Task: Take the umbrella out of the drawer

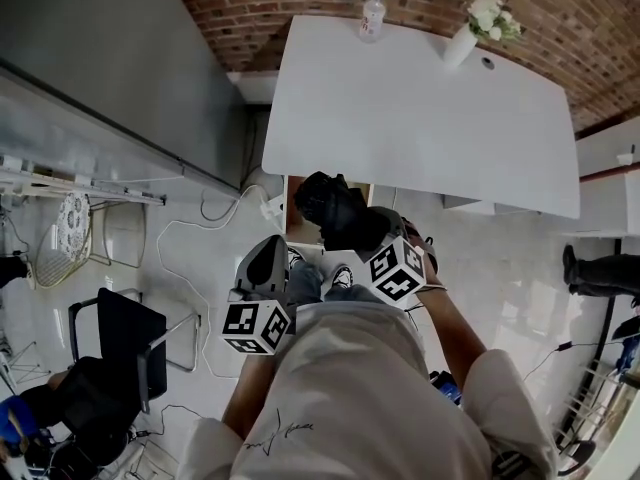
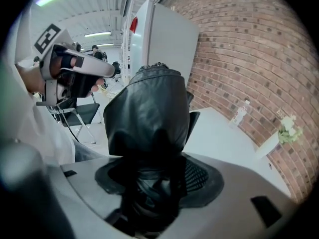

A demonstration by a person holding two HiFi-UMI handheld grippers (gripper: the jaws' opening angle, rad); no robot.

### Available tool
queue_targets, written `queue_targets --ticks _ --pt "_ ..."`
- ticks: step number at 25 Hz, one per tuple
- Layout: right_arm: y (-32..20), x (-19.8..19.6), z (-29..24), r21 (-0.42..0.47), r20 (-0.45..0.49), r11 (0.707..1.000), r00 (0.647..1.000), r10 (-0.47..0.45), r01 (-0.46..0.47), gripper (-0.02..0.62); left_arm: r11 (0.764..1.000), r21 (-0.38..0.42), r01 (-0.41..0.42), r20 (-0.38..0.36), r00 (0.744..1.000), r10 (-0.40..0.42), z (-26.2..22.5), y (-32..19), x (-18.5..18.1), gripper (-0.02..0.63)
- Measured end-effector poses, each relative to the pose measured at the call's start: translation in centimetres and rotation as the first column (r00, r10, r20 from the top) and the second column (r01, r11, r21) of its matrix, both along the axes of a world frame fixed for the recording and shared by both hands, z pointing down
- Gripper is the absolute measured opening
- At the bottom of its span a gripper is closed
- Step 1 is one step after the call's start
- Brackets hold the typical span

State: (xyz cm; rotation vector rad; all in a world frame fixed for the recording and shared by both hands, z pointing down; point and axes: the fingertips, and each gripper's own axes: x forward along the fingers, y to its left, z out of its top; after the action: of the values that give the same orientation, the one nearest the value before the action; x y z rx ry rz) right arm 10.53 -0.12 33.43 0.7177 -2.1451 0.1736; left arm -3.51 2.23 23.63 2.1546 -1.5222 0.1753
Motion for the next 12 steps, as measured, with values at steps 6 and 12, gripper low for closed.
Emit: queue_targets --ticks 6,12 --pt "-0.3 1.1 -2.7 0.038 0.062 0.998 0.997 0.04 -0.042 0.264 1.0 0.023 0.006 0.0 1.0 -0.006 -1.1 0.0 0.5 0.017" --pt "-0.5 2.4 -5.7 0.074 0.141 0.993 0.987 0.081 -0.092 0.264 0.998 0.062 0.014 -0.001 1.0 -0.014 -2.9 -0.1 0.7 0.017"
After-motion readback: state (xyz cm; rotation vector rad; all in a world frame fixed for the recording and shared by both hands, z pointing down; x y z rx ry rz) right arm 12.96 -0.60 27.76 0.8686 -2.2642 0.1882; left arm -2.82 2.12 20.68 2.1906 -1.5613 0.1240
